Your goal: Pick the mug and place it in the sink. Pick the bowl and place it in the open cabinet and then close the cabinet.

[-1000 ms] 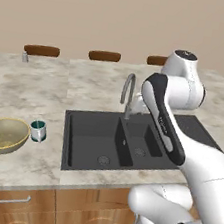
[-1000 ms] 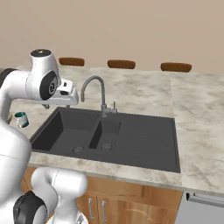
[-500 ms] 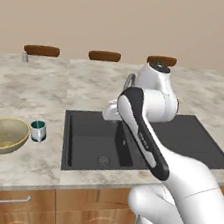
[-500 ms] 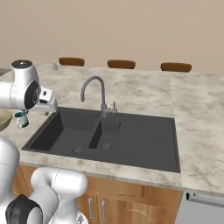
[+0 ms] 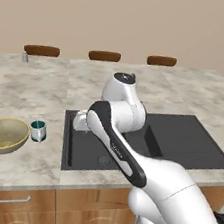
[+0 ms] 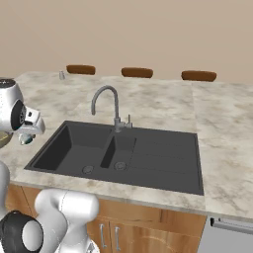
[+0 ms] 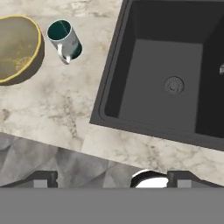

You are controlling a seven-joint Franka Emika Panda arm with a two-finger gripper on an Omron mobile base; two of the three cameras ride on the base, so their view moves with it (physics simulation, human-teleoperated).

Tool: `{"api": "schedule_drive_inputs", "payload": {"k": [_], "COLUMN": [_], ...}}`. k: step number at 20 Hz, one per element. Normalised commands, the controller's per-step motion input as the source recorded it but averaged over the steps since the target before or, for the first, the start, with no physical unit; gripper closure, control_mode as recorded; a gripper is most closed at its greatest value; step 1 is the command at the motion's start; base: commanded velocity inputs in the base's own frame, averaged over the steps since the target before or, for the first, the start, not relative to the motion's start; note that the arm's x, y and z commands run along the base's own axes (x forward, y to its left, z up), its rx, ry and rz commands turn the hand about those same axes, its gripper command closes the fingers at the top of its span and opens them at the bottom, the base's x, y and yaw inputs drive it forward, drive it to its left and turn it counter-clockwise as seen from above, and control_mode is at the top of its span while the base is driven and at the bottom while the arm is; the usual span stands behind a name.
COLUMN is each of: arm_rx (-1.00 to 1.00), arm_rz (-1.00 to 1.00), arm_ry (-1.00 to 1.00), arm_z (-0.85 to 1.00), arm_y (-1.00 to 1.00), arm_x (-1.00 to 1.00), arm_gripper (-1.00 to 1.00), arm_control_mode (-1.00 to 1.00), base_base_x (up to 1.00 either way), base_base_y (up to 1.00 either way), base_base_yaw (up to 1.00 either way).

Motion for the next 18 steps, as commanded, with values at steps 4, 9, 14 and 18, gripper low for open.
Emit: {"api": "schedule_drive_inputs", "payload": {"k": [4, 9, 14, 18], "arm_rx": [0.00, 0.00, 0.00, -0.01], "arm_rz": [0.10, 0.10, 0.06, 0.00], "arm_ry": [0.09, 0.05, 0.01, -0.02], "arm_z": [-0.39, -0.27, -0.25, -0.34], "arm_y": [0.65, 0.56, 0.46, 0.24], "arm_x": [0.11, 0.13, 0.15, 0.37], "arm_gripper": [-1.00, -1.00, -1.00, -1.00], "arm_control_mode": [-1.00, -1.00, -1.00, -1.00], "base_base_x": [0.00, 0.00, 0.00, 0.00], "base_base_y": [0.00, 0.00, 0.00, 0.00], "base_base_yaw": [0.00, 0.00, 0.00, 0.00]}}
